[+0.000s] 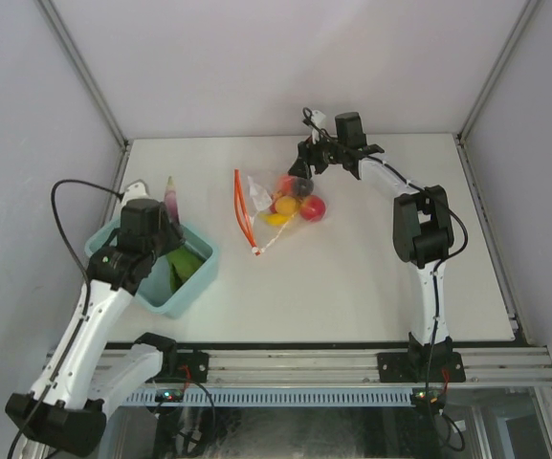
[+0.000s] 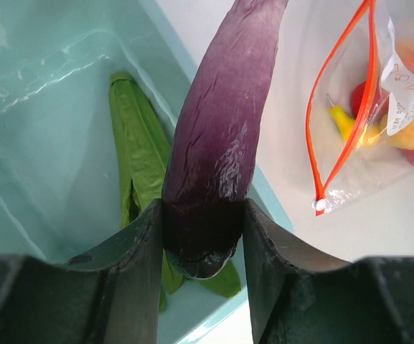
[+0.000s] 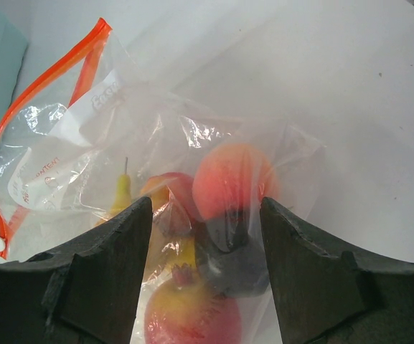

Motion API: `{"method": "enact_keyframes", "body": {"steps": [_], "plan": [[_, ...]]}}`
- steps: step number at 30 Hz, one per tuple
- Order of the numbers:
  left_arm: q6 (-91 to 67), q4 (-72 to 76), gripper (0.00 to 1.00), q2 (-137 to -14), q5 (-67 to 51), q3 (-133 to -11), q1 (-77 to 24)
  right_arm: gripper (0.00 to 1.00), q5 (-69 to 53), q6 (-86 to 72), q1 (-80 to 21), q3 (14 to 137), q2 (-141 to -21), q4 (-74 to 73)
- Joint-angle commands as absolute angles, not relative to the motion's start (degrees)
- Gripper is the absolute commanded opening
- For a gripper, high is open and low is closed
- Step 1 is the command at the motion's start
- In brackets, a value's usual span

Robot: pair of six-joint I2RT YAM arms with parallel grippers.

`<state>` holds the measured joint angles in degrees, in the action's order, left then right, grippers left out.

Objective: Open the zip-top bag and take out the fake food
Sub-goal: Place the fake vegetable in the bin.

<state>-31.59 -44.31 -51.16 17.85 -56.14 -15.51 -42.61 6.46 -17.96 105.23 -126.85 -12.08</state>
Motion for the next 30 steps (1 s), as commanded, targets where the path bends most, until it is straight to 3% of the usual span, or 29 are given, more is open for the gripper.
{"method": "enact_keyframes", "body": {"steps": [1, 18, 30], "plan": [[-38.1, -38.6, 0.0, -45.6, 17.5, -50.9, -13.7, 0.62, -43.3, 6.9, -17.7, 105.1, -122.9, -9.4], [-61.0, -45.2, 0.0, -39.9, 22.1, -43.3, -13.2, 0.62, -43.1, 7.0, -18.0, 105.7, -123.7, -9.8], [-64.2, -44.8, 0.02, -40.5, 22.9, -41.6, -13.3, 0.62, -43.1, 7.2, -17.9, 106.0, -123.9, -10.0]]}}
